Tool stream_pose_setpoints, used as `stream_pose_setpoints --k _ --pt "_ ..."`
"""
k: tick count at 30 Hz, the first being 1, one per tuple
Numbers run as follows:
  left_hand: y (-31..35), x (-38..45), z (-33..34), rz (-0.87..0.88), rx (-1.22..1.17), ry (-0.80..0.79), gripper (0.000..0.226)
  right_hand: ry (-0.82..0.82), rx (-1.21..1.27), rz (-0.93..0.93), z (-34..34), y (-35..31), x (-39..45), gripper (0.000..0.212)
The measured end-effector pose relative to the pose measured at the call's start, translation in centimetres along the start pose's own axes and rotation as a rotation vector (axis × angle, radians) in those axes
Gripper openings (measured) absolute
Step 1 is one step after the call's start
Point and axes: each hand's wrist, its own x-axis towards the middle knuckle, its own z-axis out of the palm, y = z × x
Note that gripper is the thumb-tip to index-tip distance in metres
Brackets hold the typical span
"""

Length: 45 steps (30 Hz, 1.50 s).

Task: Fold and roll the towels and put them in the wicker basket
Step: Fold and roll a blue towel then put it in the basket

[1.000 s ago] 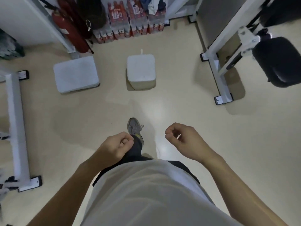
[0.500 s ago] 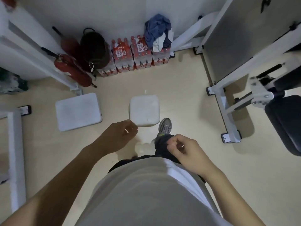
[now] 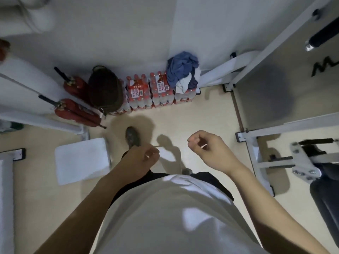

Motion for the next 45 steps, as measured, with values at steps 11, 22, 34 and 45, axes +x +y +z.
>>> stream_pose_setpoints --k 11,22,34,45 --pt "1.2 24.9 -10.6 0.135 0.107 -0.101 0.017 0.049 -0.05 0.071 -2.7 0.1 22.5 0.009" --pt "-10.7 59.7 1.7 0.185 0.036 0.274 0.012 0.183 -0.463 0.003 -3.5 22.1 56.4 0.008" --pt "-18.5 72.6 7.7 0.453 -0.125 0.237 0.069 0.517 -0.227 -0.138 0.1 31.1 66.1 0.021" --pt "-14.0 64.8 1.0 0.415 -0.53 0.272 0.026 0.339 0.2 -0.269 1.7 23.7 58.7 0.013"
